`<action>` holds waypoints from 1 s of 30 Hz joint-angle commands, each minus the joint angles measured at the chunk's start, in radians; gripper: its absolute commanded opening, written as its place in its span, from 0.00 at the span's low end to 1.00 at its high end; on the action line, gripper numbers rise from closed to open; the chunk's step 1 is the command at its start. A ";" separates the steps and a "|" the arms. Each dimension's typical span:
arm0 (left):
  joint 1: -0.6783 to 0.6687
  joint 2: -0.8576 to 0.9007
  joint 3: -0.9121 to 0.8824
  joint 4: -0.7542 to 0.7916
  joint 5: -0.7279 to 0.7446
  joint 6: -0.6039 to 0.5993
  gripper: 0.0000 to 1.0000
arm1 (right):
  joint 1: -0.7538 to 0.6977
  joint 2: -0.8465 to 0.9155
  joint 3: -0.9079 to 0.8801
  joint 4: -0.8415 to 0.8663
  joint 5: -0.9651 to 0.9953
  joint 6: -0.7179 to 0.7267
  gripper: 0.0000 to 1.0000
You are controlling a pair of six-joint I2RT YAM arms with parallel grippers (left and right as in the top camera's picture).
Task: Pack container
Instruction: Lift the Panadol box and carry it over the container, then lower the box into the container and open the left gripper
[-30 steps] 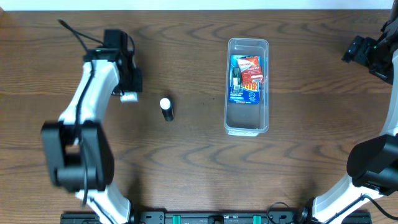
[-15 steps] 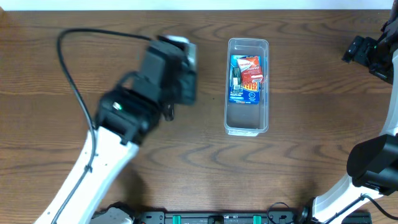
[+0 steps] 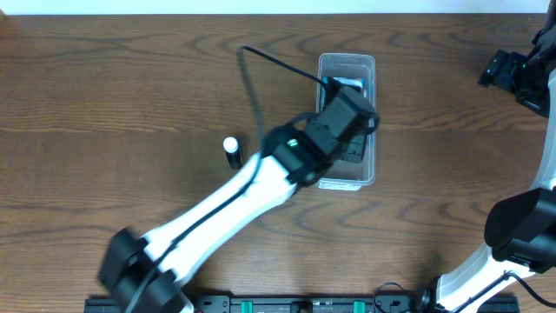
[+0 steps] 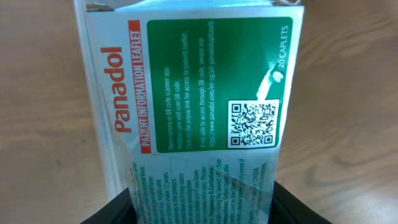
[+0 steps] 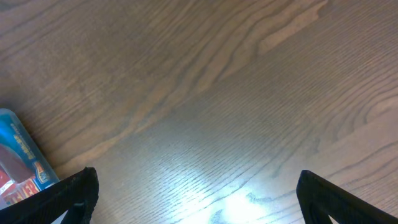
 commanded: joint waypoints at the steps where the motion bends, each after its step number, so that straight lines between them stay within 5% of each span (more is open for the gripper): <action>1: -0.004 0.070 0.013 0.016 -0.027 -0.061 0.52 | -0.002 0.002 -0.002 -0.001 0.006 -0.005 0.99; 30: -0.023 0.234 0.013 0.060 -0.026 -0.105 0.53 | -0.002 0.002 -0.002 -0.001 0.006 -0.005 0.99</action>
